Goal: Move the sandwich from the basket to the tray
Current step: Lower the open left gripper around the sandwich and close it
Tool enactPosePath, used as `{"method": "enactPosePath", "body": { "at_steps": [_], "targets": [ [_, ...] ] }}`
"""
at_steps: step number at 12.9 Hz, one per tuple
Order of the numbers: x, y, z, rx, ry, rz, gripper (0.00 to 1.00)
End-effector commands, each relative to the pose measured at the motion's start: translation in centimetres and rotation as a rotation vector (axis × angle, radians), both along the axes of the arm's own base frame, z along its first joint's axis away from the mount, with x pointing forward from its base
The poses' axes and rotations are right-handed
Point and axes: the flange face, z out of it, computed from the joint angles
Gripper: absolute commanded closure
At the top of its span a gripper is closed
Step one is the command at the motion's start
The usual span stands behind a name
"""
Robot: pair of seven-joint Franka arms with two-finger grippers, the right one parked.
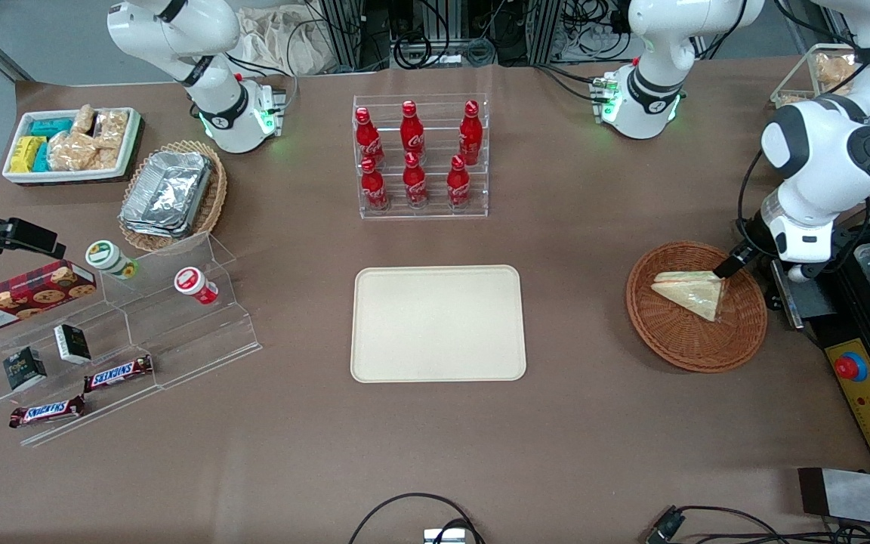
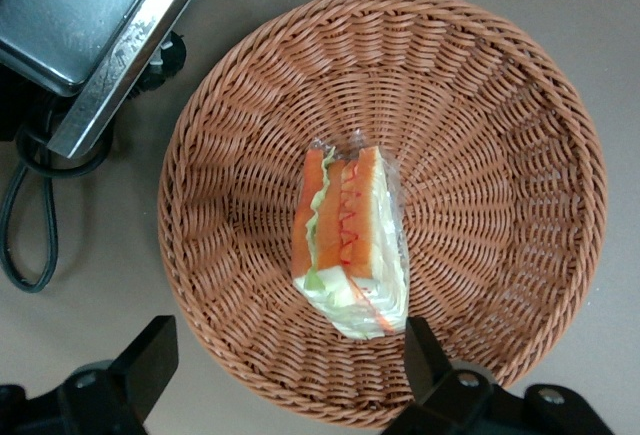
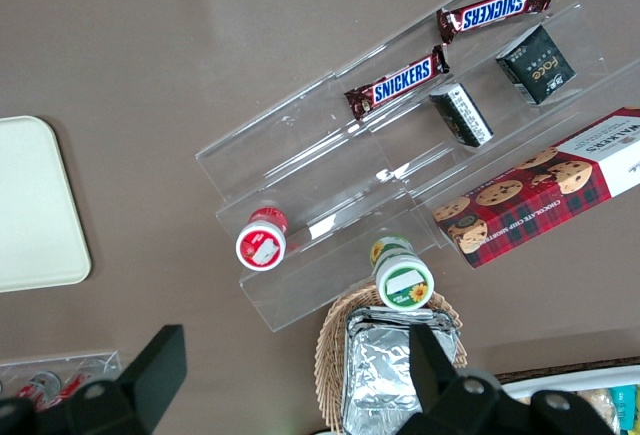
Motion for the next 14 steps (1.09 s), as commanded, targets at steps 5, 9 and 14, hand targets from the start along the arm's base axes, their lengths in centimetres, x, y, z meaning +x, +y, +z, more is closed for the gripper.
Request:
{"method": "enactPosePath", "body": {
  "at_steps": [5, 9, 14],
  "targets": [
    [0.8, -0.1, -3.0, -0.006, -0.044, 0.127, 0.0],
    [1.3, -0.3, -4.1, -0.031, -0.068, 0.17, 0.0],
    [1.6, 0.0, -6.0, -0.049, -0.077, 0.217, 0.0]
  ]
}}
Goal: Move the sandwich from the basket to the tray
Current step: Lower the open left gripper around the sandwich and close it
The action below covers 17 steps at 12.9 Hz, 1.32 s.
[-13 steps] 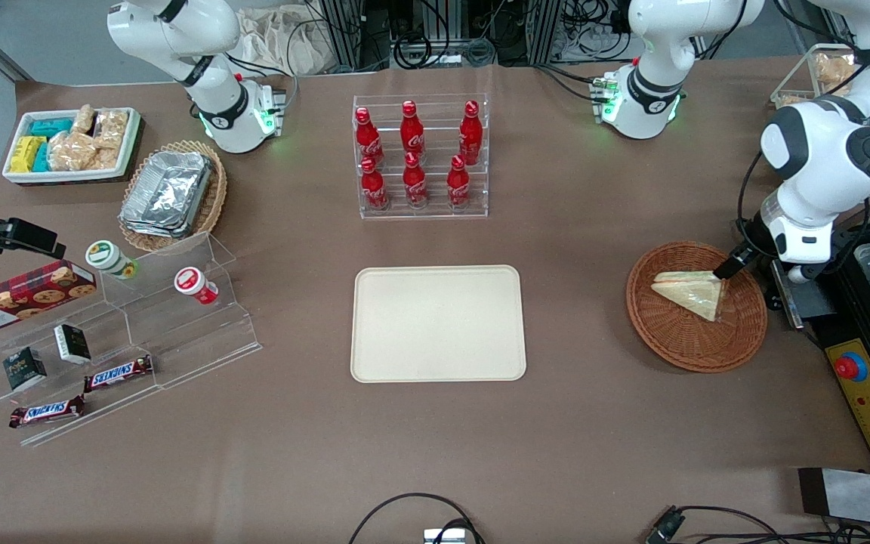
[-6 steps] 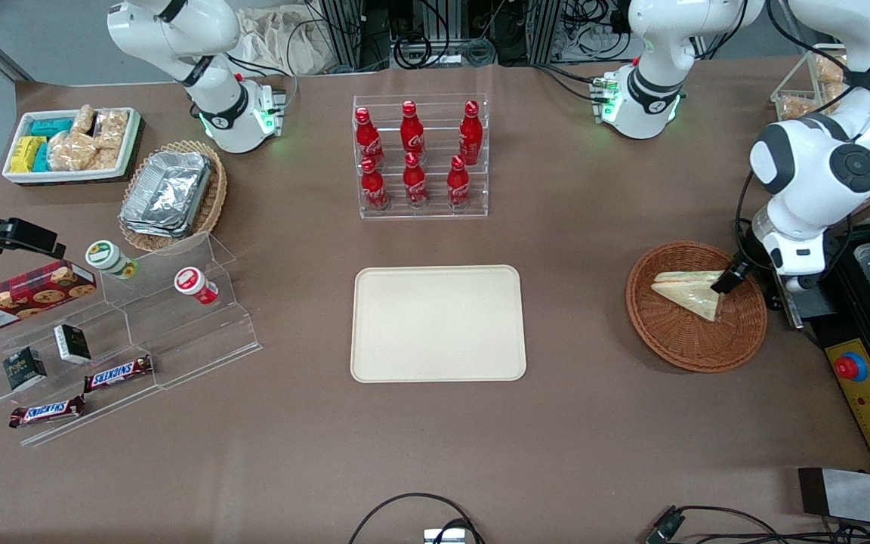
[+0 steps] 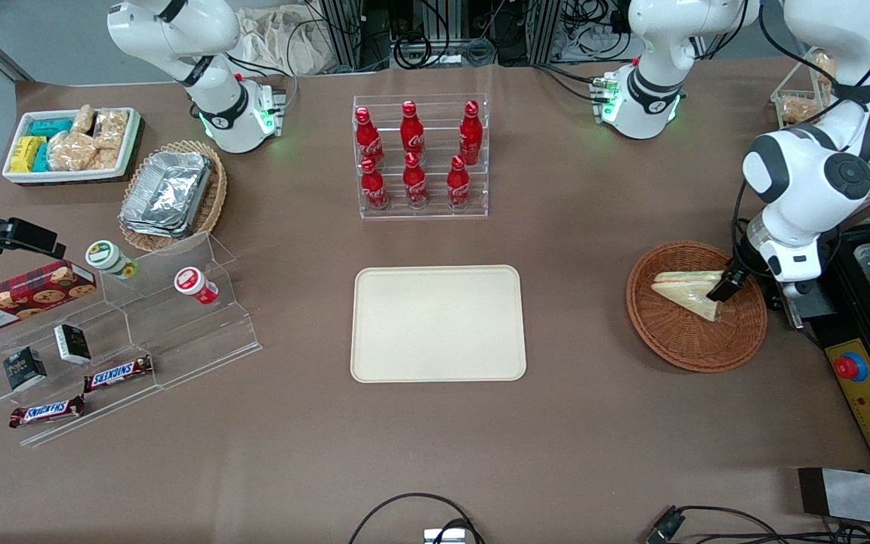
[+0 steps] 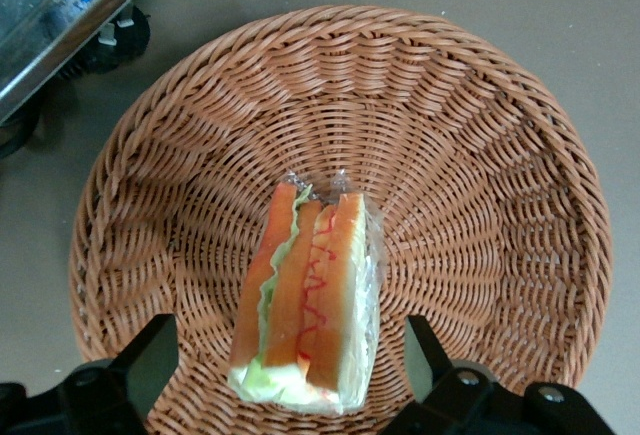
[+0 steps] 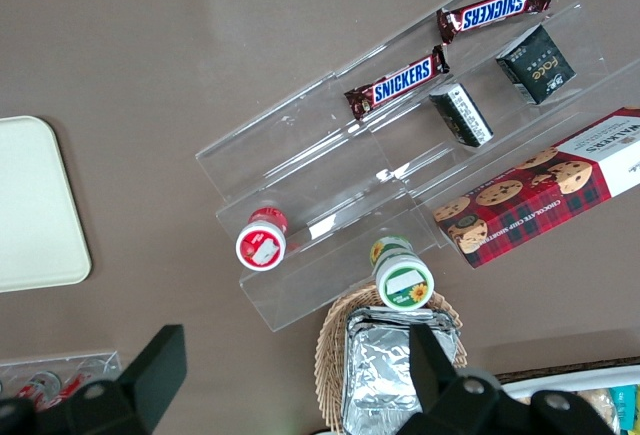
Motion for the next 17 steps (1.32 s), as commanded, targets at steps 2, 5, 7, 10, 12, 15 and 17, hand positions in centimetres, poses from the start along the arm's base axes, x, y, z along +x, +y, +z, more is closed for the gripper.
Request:
{"method": "enactPosePath", "body": {
  "at_steps": [2, 5, 7, 10, 12, 15, 17],
  "targets": [
    [0.2, -0.5, -1.3, -0.011, -0.025, 0.048, 0.0],
    [0.3, -1.1, -1.9, -0.011, -0.026, 0.056, 0.0],
    [0.3, -1.1, -2.2, -0.012, -0.02, 0.057, 0.07],
    [0.3, -1.4, -2.2, -0.012, -0.02, 0.051, 0.57],
    [0.3, -1.9, -2.1, -0.012, -0.021, 0.04, 0.78],
    [0.6, -1.9, -1.4, -0.013, -0.026, 0.036, 0.79],
    [0.8, -1.8, -0.4, -0.01, -0.047, 0.021, 0.79]
  ]
}}
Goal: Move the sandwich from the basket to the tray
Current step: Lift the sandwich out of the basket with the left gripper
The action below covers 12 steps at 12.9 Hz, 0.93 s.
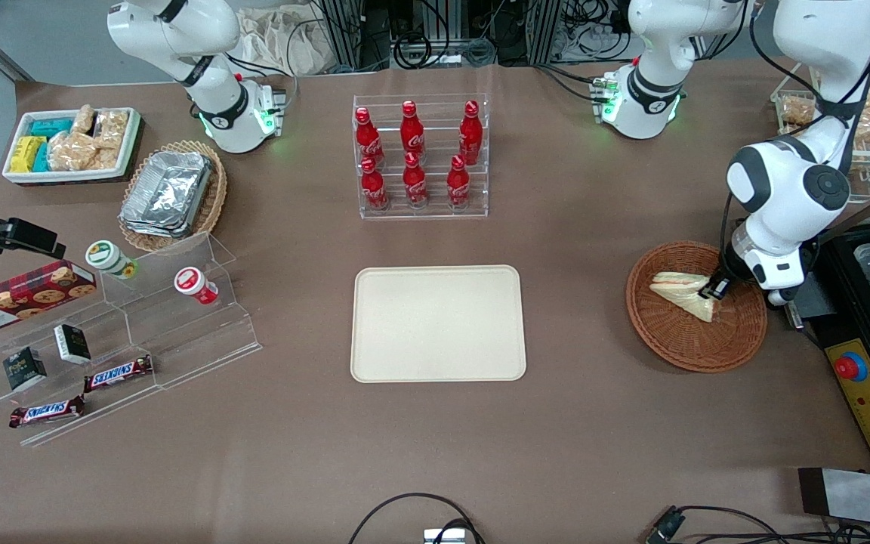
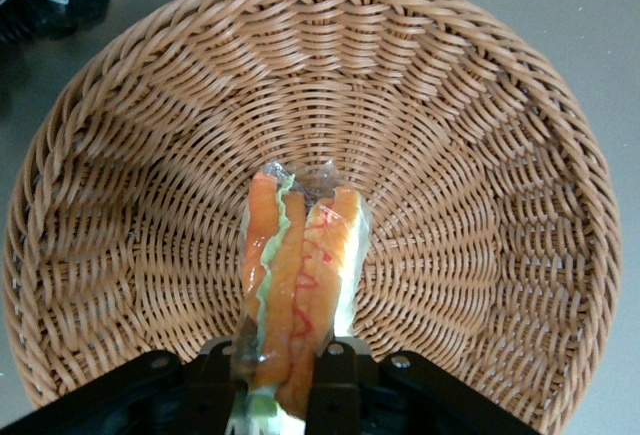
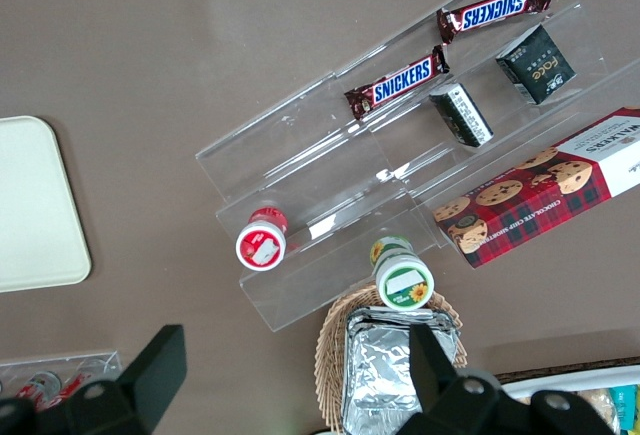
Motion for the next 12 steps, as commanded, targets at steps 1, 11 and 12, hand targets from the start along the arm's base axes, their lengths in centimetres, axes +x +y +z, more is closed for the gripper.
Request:
{"method": "enactPosePath", "body": {
  "at_steps": [1, 11, 12],
  "targets": [
    [0.4, -0.3, 1.9, -0.001, -0.03, -0.011, 0.79],
    [1.9, -2.3, 9.3, 0.038, 0.049, -0.481, 0.78],
    [1.8, -2.8, 9.4, 0.064, 0.061, -0.524, 0.78]
  ]
}}
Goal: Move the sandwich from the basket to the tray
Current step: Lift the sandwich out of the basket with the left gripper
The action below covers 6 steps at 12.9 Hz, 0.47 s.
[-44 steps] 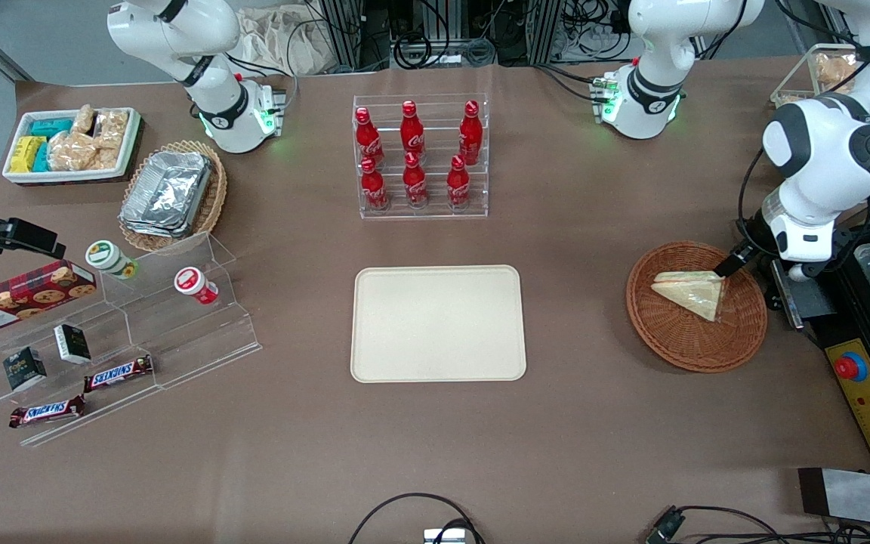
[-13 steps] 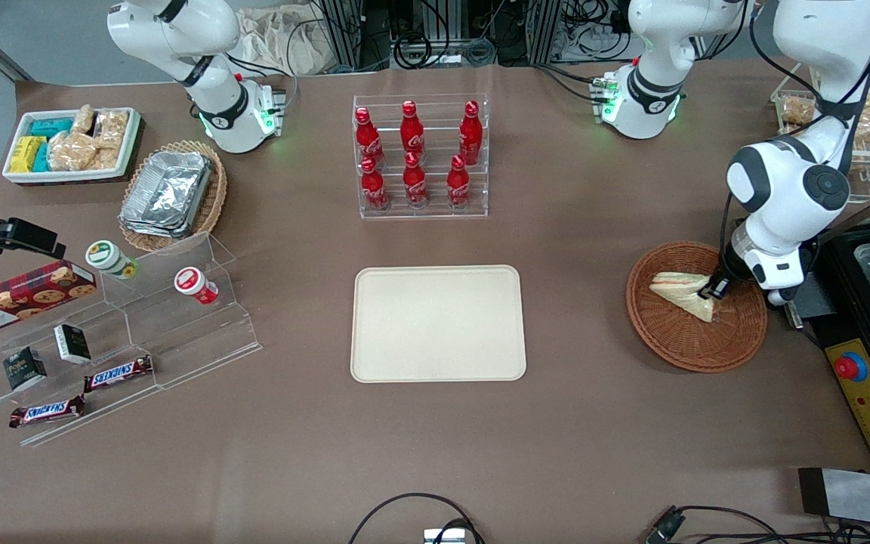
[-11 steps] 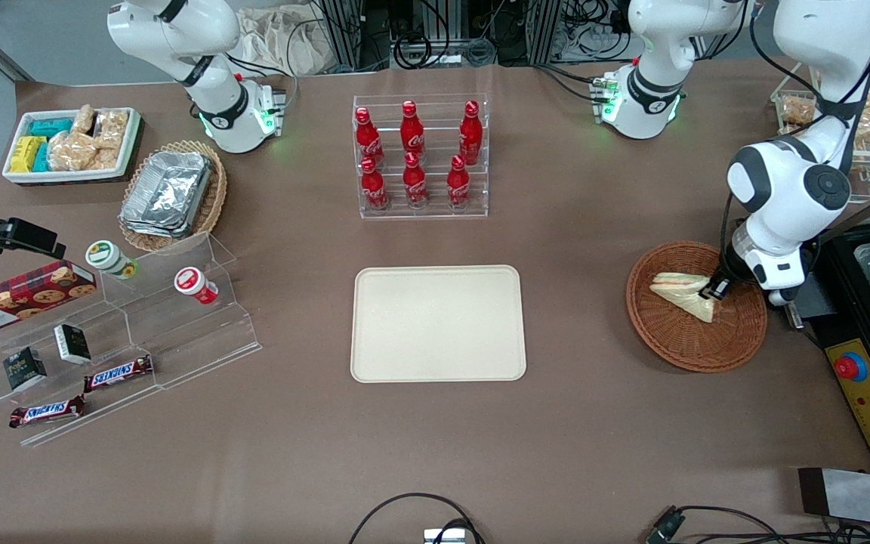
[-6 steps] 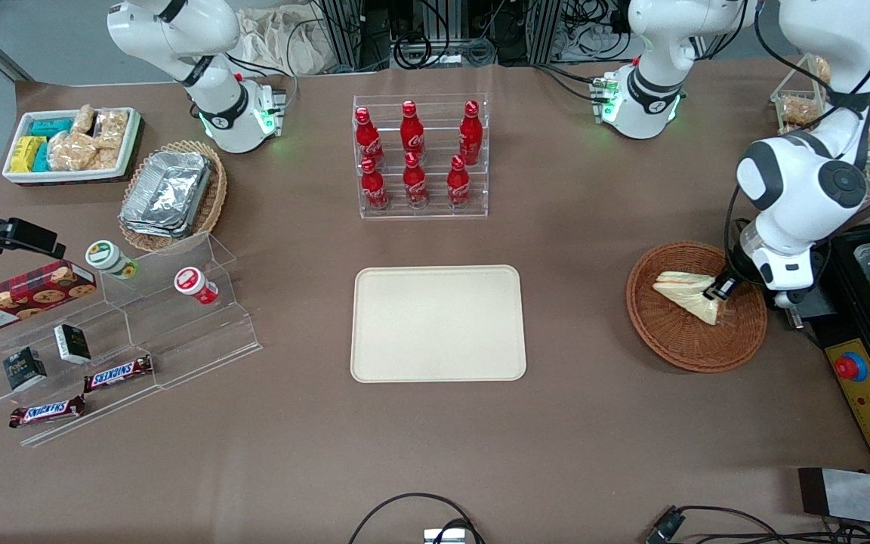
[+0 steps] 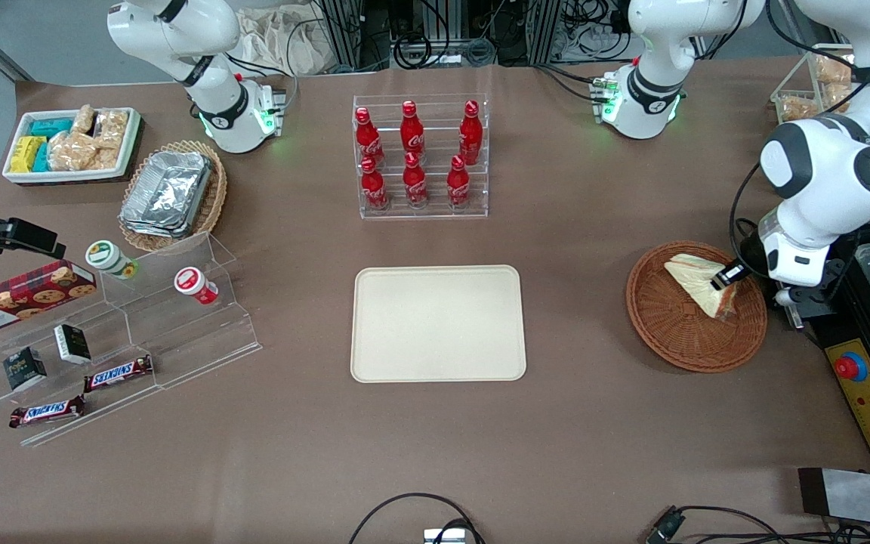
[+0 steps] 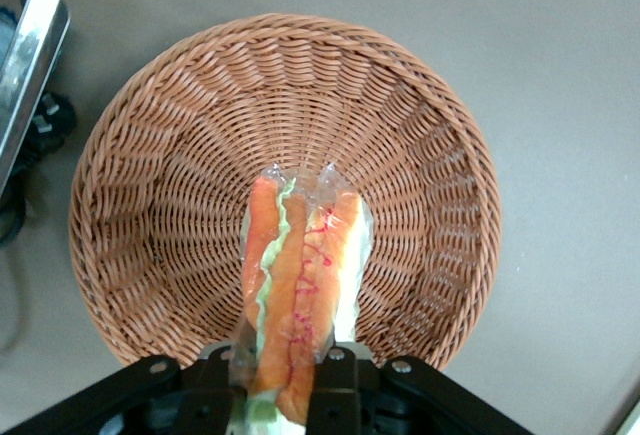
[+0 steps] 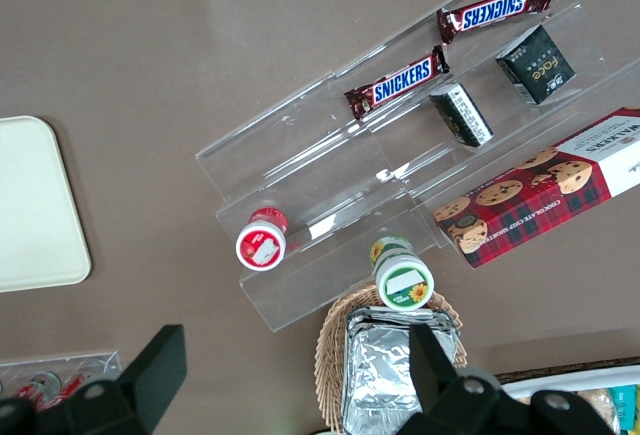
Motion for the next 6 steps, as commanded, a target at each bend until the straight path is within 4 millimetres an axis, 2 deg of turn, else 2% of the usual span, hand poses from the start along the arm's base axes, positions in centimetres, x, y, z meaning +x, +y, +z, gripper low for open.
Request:
{"method": "enactPosePath", "body": {
  "at_steps": [1, 4, 6],
  "targets": [
    [-0.3, -2.1, 1.0, 0.054, 0.01, -0.114, 0.78],
    [-0.5, -6.2, 0.9, 0.082, 0.011, -0.223, 0.78],
    [-0.6, -8.2, 1.0, 0.103, 0.007, -0.303, 0.78]
  ]
}}
